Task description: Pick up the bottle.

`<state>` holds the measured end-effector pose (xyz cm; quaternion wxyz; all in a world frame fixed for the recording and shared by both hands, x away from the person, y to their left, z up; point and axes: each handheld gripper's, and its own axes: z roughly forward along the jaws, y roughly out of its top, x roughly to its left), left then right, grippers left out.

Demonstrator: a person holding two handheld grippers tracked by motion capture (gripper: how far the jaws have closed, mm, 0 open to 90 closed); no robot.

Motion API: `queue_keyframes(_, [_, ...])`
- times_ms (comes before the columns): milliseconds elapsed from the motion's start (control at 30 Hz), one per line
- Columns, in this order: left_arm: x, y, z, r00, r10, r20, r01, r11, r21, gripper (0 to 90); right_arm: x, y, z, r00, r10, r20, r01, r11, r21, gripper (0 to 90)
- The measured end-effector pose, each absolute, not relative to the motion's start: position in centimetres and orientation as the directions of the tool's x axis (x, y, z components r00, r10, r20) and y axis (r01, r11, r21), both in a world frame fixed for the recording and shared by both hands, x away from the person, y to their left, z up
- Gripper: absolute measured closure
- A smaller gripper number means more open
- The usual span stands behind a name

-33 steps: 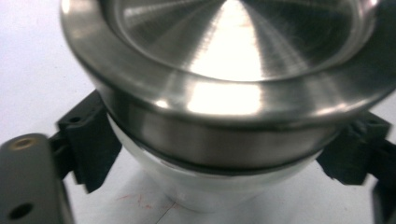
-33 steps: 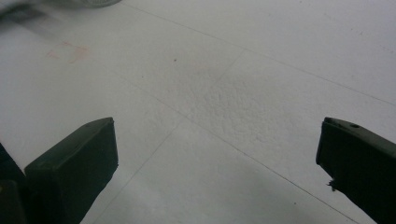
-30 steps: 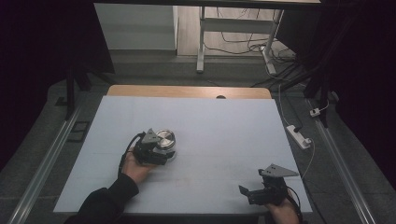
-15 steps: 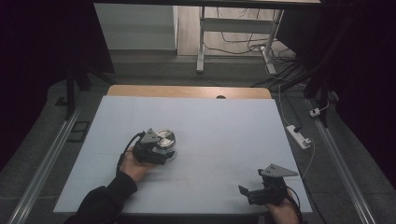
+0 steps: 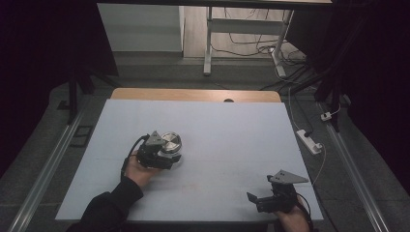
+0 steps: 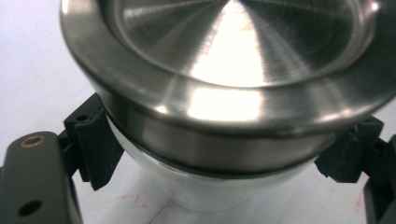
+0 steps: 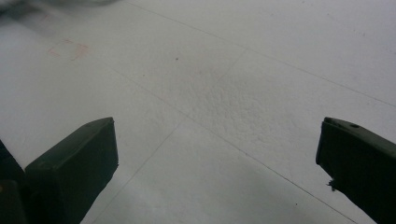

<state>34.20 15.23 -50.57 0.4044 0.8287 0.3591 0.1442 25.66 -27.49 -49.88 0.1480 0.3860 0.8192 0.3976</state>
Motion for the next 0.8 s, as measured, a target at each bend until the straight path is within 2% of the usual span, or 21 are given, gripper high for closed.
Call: queue_keyframes(800, [31.6,12.2,-47.8,0.800,0.599,-0.031,0.396,-0.488,0.778,15.6,25.6,-27.5,-49.9,-0.658,0.751,0.059,0.513,0.389,0.765,0.0])
